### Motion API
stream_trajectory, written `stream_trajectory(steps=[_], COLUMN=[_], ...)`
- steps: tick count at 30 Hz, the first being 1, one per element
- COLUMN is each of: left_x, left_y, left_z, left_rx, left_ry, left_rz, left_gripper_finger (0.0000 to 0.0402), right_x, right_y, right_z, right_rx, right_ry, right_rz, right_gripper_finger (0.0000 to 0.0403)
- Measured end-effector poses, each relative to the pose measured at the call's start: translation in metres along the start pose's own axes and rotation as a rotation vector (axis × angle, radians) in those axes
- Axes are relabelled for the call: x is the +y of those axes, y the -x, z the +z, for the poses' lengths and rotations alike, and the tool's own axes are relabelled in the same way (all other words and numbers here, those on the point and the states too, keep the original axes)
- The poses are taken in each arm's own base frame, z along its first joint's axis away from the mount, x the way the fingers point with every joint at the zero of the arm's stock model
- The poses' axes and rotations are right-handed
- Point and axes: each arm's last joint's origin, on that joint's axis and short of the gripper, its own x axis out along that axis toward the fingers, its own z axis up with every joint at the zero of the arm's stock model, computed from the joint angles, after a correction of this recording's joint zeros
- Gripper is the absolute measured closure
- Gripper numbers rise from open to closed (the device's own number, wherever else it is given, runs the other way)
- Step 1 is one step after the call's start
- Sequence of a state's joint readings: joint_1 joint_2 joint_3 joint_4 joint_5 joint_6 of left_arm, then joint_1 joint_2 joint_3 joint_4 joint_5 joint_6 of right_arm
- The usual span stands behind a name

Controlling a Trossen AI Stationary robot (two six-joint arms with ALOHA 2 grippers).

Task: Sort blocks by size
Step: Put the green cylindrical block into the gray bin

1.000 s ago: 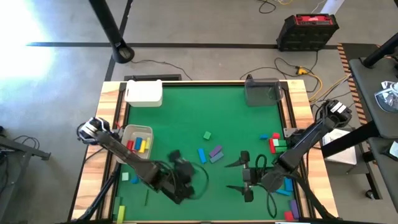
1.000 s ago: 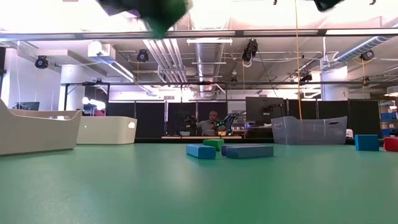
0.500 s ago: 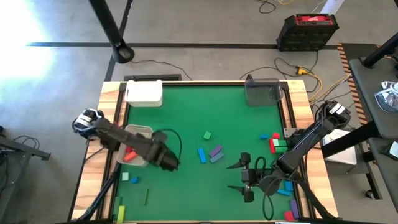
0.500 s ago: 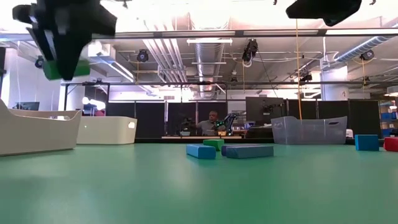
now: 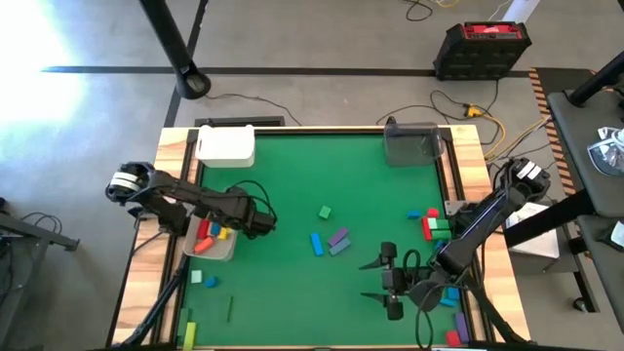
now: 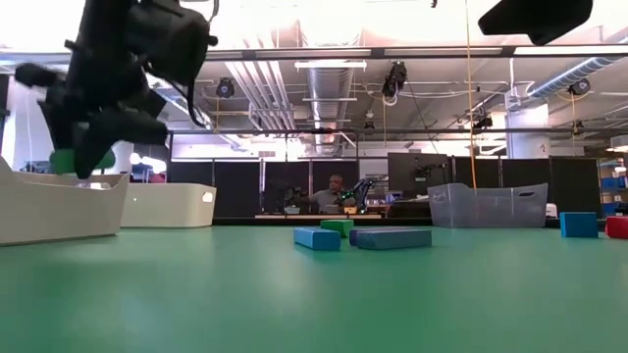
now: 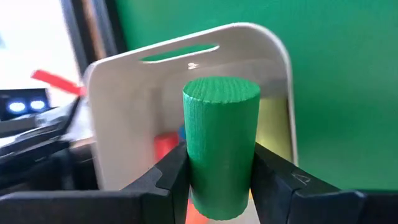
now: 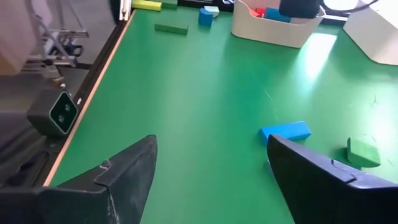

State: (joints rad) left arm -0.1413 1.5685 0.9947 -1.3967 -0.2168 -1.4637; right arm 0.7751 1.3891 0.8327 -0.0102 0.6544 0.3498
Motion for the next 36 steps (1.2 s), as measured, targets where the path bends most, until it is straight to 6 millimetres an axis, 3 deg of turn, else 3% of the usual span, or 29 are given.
stream_trajectory(steps=[17, 21, 28, 36], left_x=[0.001, 0.002, 0.0, -0.002], left_y=[-0.053, -0.059, -0.052, -0.007], left_z=[0.001, 0.0, 0.001, 0.008], left_rx=[-0.062, -0.06, -0.065, -0.092], left_ry=[0.081, 0.104, 0.07, -0.002], left_rz=[-0.013, 0.0, -0.007, -0.004], left_gripper_finger=[0.029, 0.0247, 0.0185, 0.0176], right_x=[0.0, 0.0, 0.001, -0.003], right_y=[0.0, 0.0, 0.001, 0.011], right_z=[0.0, 0.0, -0.001, 0.003], right_rx=[0.001, 0.002, 0.006, 0.004], right_ry=[-0.008, -0.005, -0.001, 0.004], right_rz=[-0.001, 0.001, 0.002, 0.011], right_gripper_finger=[0.0114, 0.0106, 0.0094, 0.0085])
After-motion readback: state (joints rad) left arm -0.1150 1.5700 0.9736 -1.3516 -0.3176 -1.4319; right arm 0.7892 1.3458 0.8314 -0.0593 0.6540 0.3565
